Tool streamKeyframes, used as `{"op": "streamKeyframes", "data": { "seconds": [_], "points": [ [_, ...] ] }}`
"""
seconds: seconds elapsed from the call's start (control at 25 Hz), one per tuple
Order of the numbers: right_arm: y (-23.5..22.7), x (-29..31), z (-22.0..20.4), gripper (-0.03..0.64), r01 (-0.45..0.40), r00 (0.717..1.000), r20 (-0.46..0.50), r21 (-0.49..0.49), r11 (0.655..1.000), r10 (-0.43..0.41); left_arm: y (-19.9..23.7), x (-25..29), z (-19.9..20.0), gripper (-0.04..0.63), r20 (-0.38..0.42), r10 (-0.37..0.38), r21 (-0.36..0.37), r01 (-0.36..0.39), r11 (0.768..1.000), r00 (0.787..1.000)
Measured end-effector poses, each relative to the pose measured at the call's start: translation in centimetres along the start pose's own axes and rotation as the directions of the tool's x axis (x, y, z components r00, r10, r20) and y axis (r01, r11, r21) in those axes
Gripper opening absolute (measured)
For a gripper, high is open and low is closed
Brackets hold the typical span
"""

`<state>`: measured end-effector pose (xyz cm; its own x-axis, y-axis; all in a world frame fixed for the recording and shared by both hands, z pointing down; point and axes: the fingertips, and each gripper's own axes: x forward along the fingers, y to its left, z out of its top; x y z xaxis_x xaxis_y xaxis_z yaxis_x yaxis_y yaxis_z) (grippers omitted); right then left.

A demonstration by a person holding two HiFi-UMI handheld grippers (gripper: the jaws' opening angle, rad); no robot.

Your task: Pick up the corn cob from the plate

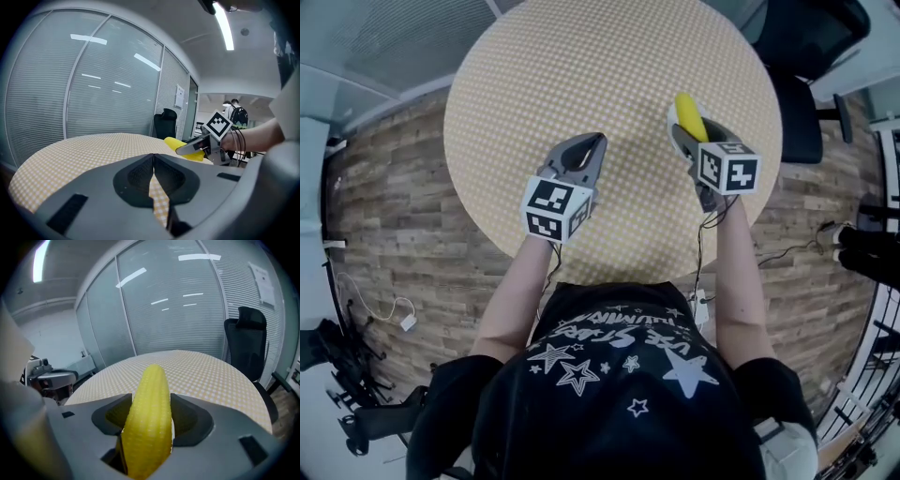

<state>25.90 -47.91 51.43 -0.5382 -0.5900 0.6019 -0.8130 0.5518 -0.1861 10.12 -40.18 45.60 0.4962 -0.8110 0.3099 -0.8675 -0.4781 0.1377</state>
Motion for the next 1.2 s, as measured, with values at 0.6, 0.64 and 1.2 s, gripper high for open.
{"op": "streamKeyframes", "data": {
  "seconds": [0.6, 0.64, 1.2],
  "points": [
    [11.8, -7.6, 2.1, 0.264, 0.004, 0.959, 0.282, 0.072, 0.997, -0.025, 1.0, -7.3, 2.2, 0.009, 0.09, -0.159, 0.046, 0.155, 0.987, 0.983],
    [12.5, -8.0, 1.9, 0.264, 0.013, 0.954, 0.298, 0.083, 0.996, -0.037, 0.9, -7.7, 2.2, 0.009, 0.09, -0.178, 0.05, 0.174, 0.983, 0.98],
    [16.2, -15.4, -5.4, 0.264, 0.24, 0.9, 0.344, 0.127, 0.962, -0.269, -4.7, -11.3, -0.9, 0.009, 0.07, -0.345, 0.084, 0.339, 0.937, 0.936]
  ]
}}
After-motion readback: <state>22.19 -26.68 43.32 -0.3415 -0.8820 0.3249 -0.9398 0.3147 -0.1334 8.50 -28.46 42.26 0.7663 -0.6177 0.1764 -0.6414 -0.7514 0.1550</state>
